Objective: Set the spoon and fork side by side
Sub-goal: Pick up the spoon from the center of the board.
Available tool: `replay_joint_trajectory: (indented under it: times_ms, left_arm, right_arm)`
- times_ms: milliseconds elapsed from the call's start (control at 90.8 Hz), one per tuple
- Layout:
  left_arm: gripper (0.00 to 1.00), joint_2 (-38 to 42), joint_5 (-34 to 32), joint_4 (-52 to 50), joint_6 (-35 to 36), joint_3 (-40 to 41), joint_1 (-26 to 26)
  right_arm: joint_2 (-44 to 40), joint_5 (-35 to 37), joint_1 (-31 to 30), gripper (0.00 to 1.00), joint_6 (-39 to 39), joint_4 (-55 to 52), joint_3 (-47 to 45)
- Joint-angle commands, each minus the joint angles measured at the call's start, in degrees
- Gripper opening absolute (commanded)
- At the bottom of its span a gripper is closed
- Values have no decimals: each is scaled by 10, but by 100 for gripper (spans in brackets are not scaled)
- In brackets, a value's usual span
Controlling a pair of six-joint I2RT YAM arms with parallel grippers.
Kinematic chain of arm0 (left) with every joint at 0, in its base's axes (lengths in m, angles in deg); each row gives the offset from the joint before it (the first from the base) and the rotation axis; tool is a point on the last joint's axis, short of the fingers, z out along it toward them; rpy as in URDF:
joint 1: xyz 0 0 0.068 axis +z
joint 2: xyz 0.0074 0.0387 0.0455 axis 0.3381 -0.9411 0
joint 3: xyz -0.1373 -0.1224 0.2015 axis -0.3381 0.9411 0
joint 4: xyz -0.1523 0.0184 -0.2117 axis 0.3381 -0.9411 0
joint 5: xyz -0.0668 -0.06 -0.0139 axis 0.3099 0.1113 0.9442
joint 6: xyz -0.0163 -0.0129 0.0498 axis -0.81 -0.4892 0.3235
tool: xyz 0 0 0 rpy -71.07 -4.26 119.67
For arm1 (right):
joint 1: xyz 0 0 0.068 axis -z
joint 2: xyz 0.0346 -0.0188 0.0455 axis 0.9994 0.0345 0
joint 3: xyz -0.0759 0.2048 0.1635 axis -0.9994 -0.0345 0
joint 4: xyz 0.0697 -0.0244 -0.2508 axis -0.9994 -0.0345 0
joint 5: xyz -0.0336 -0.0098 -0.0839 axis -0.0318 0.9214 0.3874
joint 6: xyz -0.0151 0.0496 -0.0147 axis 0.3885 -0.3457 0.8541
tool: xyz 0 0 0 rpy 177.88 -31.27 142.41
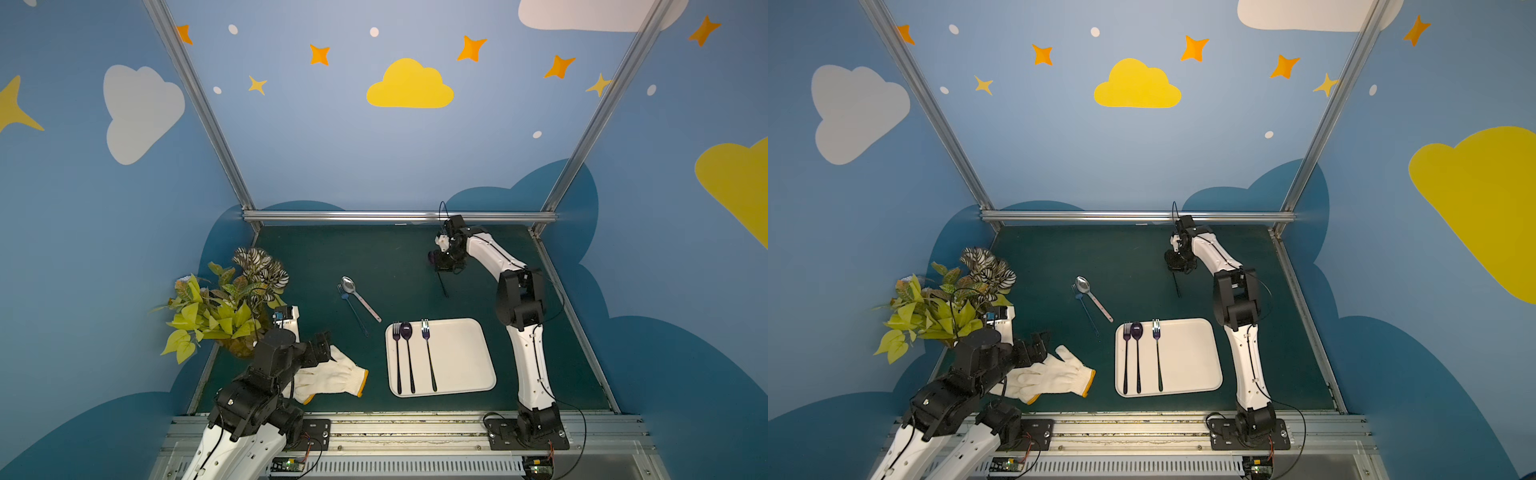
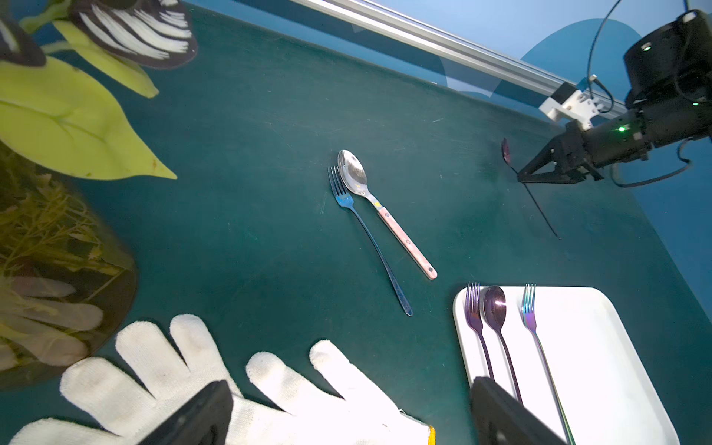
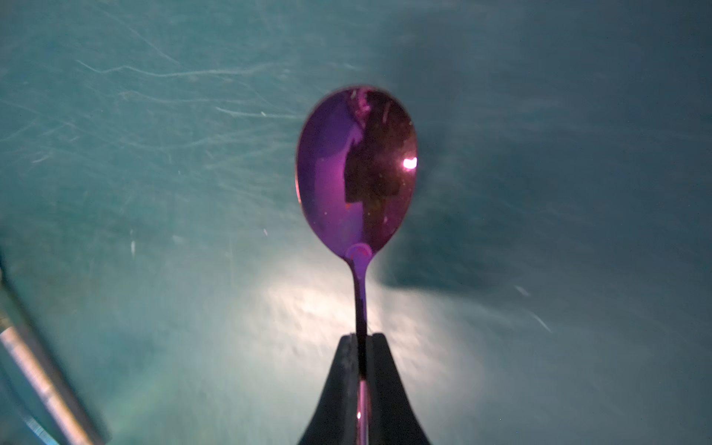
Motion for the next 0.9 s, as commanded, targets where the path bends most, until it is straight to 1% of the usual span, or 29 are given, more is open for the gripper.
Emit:
replay_joint_trajectory:
  times_ms: [0,132,242,363,407,507,595,650,716,793,892]
  left_arm:
    - [100,10,-9,-8,-2,-2,2]
    - [100,14,-11,-6,-1,0,2]
    - [100,15,-10,-3,1,0,2]
    - [100,16,-7,-1,4,0,2]
    - [100,17,-6,1,5,1,1]
    - [100,19,-3,6,7,3,2]
    - [100,18,1,9,10,5,2]
    - [100,19,3,12,11,5,2]
    - [100,19,7,14,13,6,1]
    - [100,18,14,16,16,6,2]
    - [100,15,22,21,18,7,2]
  right_arm:
    - [-77,-35,3,0,16,-16,-39]
    - [-140,-21,5,0,5,-10,-104]
    - [-203,16,-2,0,-20,-1,-170]
    - [-292,61,-23,0,-51,8,-275]
    - [-329,82,-38,0,-65,12,-319]
    - [-423,100,-76,0,-117,33,-425]
    - [-500,131,-129,0,-171,50,-515]
    - [-544,157,-172,0,-206,60,-565]
    - [-586,183,-218,0,-252,78,-624]
    - [-620,217,-252,0,-294,90,-673]
    - [-640,271,-289,0,-307,95,-701]
